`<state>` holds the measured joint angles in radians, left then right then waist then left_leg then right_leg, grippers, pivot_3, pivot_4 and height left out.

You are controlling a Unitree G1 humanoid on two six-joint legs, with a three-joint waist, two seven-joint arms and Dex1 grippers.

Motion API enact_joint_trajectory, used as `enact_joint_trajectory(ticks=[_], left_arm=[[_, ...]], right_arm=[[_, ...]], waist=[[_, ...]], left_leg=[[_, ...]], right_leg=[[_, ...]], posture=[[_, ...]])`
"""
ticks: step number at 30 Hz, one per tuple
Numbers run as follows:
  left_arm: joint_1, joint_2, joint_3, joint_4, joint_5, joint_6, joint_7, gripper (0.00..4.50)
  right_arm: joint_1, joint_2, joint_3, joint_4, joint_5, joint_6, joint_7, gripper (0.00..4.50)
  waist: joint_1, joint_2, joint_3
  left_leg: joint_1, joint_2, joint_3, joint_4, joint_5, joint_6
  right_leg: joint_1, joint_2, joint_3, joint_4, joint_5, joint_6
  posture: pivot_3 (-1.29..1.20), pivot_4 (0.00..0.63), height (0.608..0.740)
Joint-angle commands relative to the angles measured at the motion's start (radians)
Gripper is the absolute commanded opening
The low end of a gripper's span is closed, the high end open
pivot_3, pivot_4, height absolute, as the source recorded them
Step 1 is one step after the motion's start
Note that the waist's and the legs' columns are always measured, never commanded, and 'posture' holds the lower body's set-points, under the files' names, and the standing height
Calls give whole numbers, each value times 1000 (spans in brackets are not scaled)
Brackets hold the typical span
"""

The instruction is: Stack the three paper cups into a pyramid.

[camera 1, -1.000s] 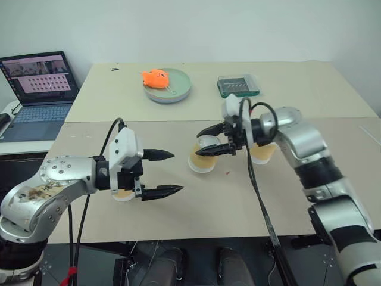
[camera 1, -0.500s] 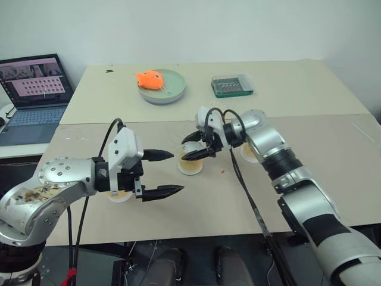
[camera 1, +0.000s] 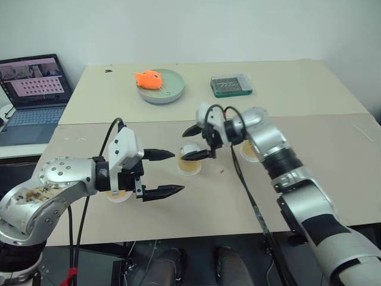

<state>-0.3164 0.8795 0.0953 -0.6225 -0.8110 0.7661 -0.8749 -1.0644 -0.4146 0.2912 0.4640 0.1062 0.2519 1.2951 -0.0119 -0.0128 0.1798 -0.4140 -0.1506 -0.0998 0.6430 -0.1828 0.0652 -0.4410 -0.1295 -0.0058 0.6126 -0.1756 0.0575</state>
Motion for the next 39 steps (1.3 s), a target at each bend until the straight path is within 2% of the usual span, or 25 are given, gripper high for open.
enact_joint_trajectory(ticks=[1, 5, 7, 10, 14, 18, 23, 32, 39], left_arm=[[-19, -10, -6, -5, 14, -31, -7, 4500], [-24, -30, -24, 3, 28, -38, -7, 4500], [-25, -47, -35, 9, 40, -45, 0, 4500], [-26, -82, -47, 19, 68, -60, 33, 4500], [-27, -100, -48, 23, 81, -59, 46, 4500], [-12, -144, -37, 15, 83, -51, 108, 4500], [-13, -169, -34, 22, 90, -52, 152, 4500], [-20, -185, -49, 18, 98, -51, 161, 4500], [-15, -174, -40, 0, 82, -37, 151, 4500]], right_arm=[[78, -92, -69, -217, 57, 97, 11, 4476], [196, -214, -137, -429, 88, 207, -20, 4476], [279, -269, -203, -560, 107, 292, -80, 4476], [394, -303, -310, -739, 111, 426, -222, 4476], [433, -316, -337, -823, 130, 499, -301, 4476], [579, -175, -521, -1112, 3, 766, -684, 4476], [640, -116, -532, -1222, -73, 881, -876, 4476], [670, -6, -527, -1209, -20, 915, -953, 4476], [743, 77, -494, -1109, -10, 810, -995, 4476]], waist=[[0, 0, 0], [3, 0, 0], [3, 0, 0], [7, 0, 0], [1, 0, 0], [18, -1, -1], [26, -1, -1], [21, -1, -1], [23, -1, -1]], left_leg=[[0, 0, 0, 0, 0, 0], [0, 1, 1, 0, -1, 0], [-1, 1, 1, 0, -1, 0], [-2, 3, 1, 0, -1, 1], [-2, 5, 5, 0, -1, 1], [-1, 8, 5, 0, -1, 1], [-2, 7, 7, 0, -1, 1], [-1, 8, 9, 0, -1, 1], [-1, 8, 10, 0, -1, 1]], right_leg=[[0, 0, 0, 0, 0, 0], [2, 0, 0, 0, 0, 0], [2, 0, 1, 0, 0, 0], [2, 0, 1, 0, 0, 0], [2, 0, 4, 0, 0, 0], [2, 1, 3, 0, 0, 0], [1, 2, 5, -1, 1, -1], [2, 3, 6, -1, 1, -1], [2, 4, 8, -1, 1, -1]], posture=[[0, 150, 740], [0, 150, 740], [0, 150, 740], [0, 150, 740], [0, 150, 740], [0, 150, 740], [0, 150, 740], [0, 150, 740], [0, 150, 740]])
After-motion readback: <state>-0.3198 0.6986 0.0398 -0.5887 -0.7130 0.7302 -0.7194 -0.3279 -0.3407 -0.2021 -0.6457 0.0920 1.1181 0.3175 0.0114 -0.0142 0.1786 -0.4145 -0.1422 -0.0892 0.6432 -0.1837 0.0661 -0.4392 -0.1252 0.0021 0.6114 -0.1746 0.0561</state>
